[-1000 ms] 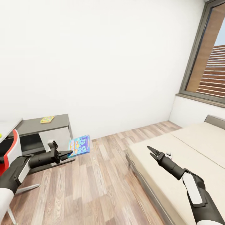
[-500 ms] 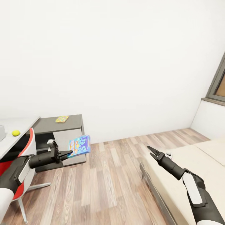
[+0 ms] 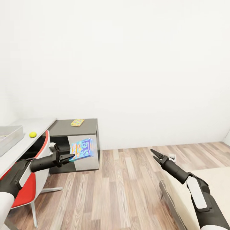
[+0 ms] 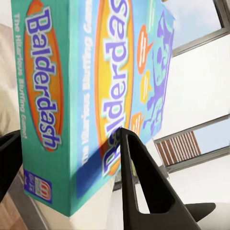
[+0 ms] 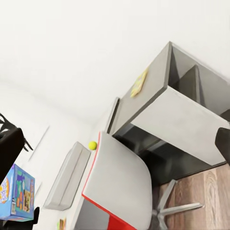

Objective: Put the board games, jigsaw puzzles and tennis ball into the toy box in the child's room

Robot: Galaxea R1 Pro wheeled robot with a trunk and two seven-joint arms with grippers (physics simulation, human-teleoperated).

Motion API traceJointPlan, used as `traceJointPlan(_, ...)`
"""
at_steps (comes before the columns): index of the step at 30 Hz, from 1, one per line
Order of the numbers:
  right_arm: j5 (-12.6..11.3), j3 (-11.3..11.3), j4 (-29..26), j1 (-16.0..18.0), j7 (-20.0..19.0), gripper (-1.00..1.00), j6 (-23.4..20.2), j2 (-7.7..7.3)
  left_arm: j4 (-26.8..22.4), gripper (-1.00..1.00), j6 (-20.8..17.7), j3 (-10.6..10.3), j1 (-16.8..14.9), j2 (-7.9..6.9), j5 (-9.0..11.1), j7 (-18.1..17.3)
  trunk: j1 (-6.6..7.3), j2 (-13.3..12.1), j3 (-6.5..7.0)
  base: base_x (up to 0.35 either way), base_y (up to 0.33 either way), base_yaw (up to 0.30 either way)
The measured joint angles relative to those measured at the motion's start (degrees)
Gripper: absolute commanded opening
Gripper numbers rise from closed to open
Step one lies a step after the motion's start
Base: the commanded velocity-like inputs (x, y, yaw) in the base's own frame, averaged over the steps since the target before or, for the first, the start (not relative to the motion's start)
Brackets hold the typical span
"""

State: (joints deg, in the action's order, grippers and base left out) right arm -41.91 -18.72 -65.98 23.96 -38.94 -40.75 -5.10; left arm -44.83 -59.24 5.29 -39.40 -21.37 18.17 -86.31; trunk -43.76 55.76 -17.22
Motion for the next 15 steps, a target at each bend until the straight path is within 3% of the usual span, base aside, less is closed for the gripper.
traceJointPlan(6, 0.0, 0.0, 0.0, 0.0, -0.1, 1.0, 0.0, 0.0, 0.0, -1.0, 0.0, 0.0, 0.0, 0.01, 0.0, 0.0, 0.0, 0.0, 0.0, 0.33, 0.0, 0.234)
traceJointPlan(15, 0.0, 0.0, -0.3, 0.0, -0.1, 1.0, -0.1, -0.01, 0.0, -1.0, 0.0, -0.1, 0.0, 0.02, 0.0, 0.0, 0.0, 0.0, 0.0, 0.33, 0.0, 0.027)
